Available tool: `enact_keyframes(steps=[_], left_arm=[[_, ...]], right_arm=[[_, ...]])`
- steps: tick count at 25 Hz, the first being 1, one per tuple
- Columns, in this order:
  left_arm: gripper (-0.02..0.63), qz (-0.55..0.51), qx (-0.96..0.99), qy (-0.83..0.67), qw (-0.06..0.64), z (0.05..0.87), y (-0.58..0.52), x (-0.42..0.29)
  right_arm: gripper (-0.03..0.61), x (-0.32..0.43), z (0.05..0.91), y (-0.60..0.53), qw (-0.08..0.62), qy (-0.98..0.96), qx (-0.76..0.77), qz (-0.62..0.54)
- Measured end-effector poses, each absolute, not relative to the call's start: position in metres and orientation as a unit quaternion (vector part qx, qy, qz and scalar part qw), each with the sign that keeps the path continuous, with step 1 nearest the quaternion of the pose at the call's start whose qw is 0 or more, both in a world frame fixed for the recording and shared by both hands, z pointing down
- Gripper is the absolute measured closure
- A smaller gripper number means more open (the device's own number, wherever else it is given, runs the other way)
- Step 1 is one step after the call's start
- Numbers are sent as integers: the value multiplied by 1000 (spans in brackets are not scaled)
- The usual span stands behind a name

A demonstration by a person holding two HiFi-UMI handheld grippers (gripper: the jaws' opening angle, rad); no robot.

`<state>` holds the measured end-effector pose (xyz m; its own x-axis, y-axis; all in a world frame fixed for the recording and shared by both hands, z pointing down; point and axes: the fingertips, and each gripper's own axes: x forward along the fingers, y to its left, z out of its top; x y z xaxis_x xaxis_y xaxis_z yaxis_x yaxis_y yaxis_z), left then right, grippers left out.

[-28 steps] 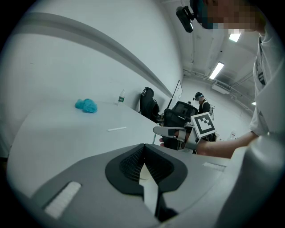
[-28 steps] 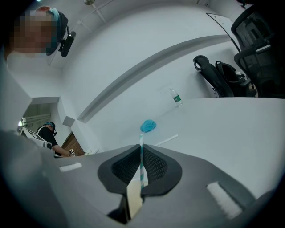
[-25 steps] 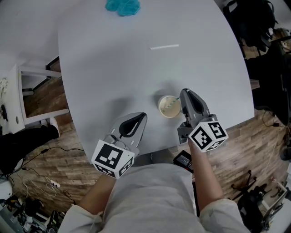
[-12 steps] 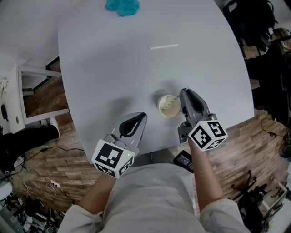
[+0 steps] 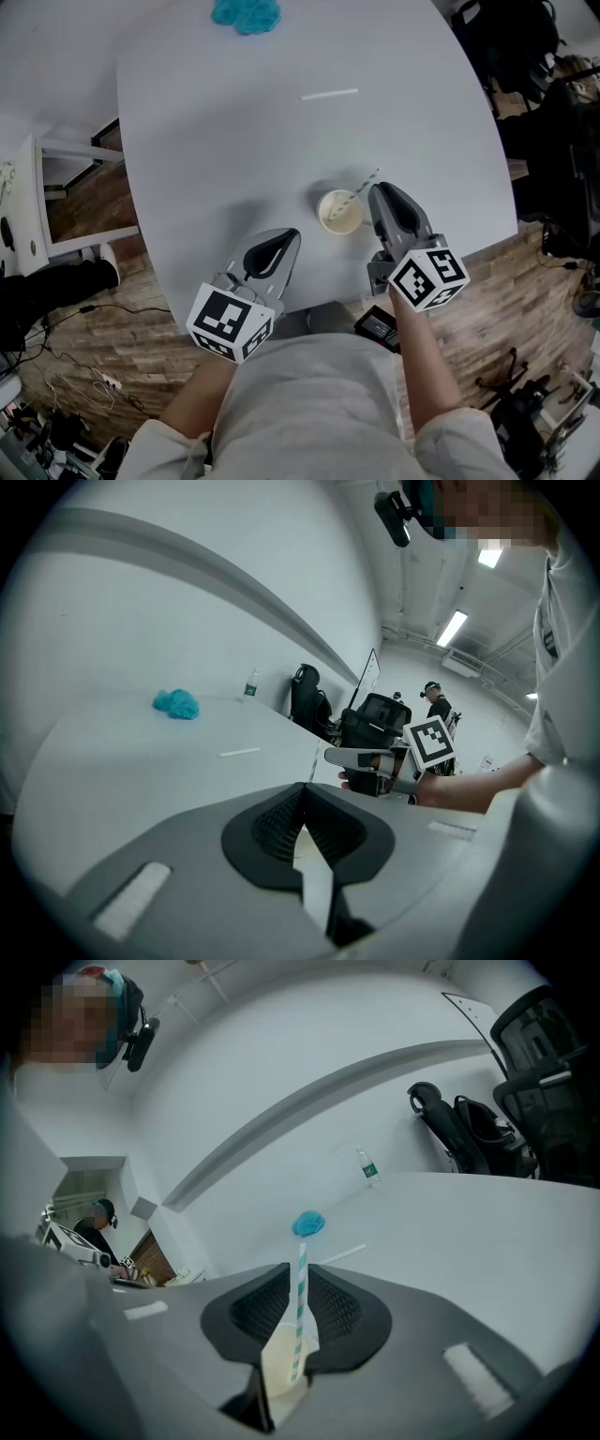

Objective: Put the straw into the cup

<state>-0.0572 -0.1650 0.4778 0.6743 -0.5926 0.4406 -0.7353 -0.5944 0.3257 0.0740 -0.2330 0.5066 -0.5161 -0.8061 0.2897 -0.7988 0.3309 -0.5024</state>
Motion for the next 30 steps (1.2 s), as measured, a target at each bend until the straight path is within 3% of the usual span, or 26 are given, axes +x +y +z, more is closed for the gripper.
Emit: enact_keyframes(steps=[19, 30], left_arm=[[595, 129, 890, -378, 223, 453, -142, -48], [595, 117, 889, -392, 203, 432, -132, -58]], right_arm=[[515, 108, 458, -203, 19, 819, -511, -259], [523, 98, 425, -171, -9, 846, -491, -206]])
